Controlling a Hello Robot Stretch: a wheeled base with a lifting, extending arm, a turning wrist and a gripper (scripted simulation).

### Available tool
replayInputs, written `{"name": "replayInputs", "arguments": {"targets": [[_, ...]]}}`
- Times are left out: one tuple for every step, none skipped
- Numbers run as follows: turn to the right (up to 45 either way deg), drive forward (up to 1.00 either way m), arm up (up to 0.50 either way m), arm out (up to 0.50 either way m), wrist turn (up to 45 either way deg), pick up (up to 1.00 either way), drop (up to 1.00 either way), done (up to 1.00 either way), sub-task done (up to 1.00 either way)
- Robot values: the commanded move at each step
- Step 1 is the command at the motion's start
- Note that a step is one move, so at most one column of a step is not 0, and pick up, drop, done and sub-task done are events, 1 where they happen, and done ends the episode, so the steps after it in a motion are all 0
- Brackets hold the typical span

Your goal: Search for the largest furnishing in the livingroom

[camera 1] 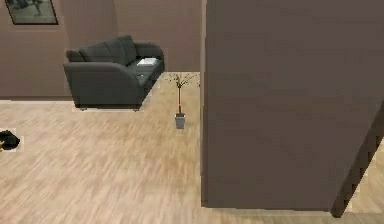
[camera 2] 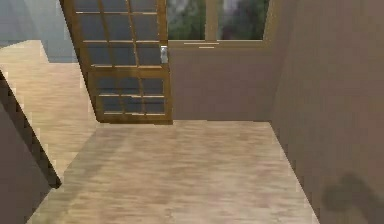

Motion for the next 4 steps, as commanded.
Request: {"name": "replayInputs", "arguments": {"targets": [[0.0,0.40,0.00,0.00,0.0,0.00,0.00,0.00,0.00],[-27.0,0.00,0.00,0.00,0.0,0.00,0.00,0.00,0.00],[0.0,0.55,0.00,0.00,0.0,0.00,0.00,0.00,0.00],[9.0,0.00,0.00,0.00,0.0,0.00,0.00,0.00,0.00]]}}
